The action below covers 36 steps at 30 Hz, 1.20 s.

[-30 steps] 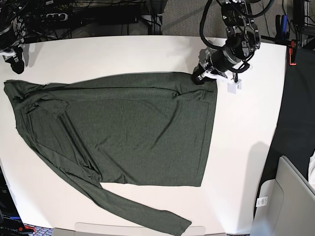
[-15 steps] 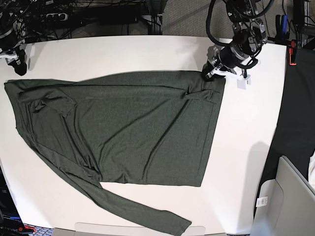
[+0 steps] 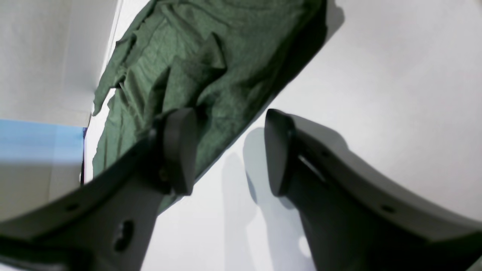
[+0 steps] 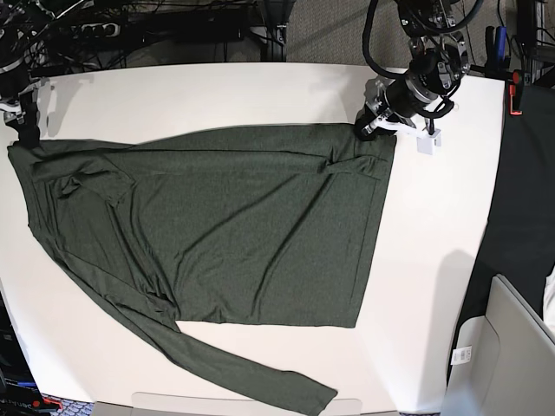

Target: Fold the T-shirt properly

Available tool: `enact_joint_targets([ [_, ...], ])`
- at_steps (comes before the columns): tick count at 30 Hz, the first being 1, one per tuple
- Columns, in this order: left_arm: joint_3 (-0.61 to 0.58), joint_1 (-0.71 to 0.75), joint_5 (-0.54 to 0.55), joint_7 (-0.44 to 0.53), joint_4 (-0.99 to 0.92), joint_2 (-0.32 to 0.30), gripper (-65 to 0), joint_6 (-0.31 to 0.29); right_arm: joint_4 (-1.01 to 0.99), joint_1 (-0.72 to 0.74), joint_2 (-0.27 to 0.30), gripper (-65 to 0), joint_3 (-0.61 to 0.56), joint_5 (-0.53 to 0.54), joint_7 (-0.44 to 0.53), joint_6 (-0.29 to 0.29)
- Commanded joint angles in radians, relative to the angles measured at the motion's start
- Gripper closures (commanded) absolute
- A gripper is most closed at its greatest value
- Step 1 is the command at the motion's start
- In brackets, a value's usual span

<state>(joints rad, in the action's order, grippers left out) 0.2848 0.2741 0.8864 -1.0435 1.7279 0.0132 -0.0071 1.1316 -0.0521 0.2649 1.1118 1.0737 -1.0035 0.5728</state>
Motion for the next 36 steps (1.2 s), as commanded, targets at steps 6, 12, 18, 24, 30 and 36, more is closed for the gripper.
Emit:
enact_joint_targets([
  [6,0.003,-0.002,0.012,0.001,0.019,-0.003,0.0,-0.001,-0.029,0.045,0.035,-28.3,0.017,-0.034,-0.007,-0.012],
  [12,0.001,-0.002,0.012,0.001,0.019,-0.003,0.0,-0.001,-0.084,0.084,0.038,-28.2,0.017,-0.034,-0.007,-0.012],
  [18,0.001,-0.002,0.012,0.001,0.019,-0.002,0.0,-0.001,-0.095,0.093,0.035,-25.5,0.009,-0.036,-0.012,-0.012],
  [24,0.001,-0.002,0.012,0.001,0.016,0.000,0.0,-0.001,-0.088,0.042,0.035,-24.6,0.014,-0.003,-0.030,-0.010],
  [30,0.000,-0.002,0.012,0.001,0.013,0.009,0.0,-0.001,-0.088,-0.036,0.038,-24.6,0.012,0.061,-0.042,-0.010],
  [36,0.001,-0.002,0.010,0.001,0.013,0.017,0.0,-0.001,0.009,-0.119,0.033,-24.6,0.017,0.110,-0.059,-0.007],
])
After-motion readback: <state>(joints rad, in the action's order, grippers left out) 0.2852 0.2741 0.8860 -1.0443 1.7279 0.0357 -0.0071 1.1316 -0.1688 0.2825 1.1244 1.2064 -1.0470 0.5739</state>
